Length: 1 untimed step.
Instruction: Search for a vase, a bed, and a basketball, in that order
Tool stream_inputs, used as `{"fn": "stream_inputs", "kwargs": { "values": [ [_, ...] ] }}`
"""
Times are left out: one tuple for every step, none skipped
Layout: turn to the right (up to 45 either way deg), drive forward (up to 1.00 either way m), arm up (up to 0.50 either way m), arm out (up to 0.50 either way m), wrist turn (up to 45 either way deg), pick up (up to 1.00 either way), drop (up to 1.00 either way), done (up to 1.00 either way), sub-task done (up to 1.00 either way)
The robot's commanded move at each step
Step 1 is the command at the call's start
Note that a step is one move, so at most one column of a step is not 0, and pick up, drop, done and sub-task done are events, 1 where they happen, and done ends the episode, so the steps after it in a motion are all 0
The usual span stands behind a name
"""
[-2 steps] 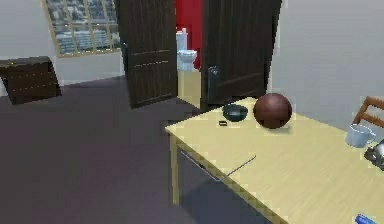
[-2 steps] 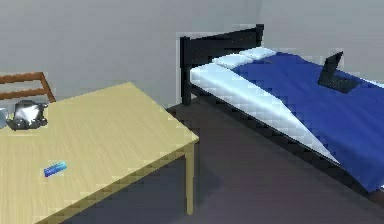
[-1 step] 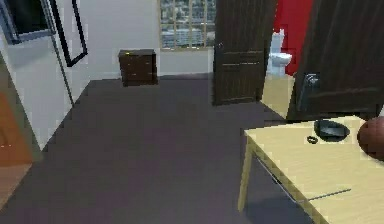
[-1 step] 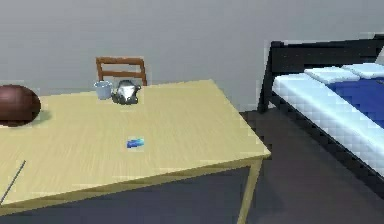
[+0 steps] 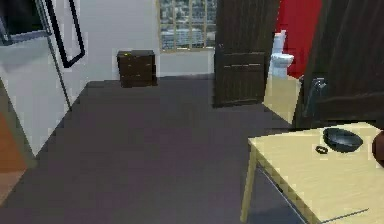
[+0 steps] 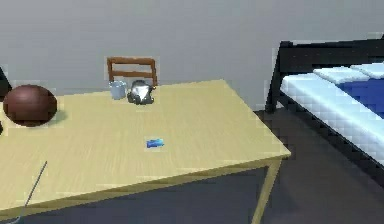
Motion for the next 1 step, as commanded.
{"fn": "stream_inputs", "kwargs": {
  "values": [
    [45.0,0.0,0.0,0.0,0.0,0.0,0.0,0.0,0.0]
  ]
}}
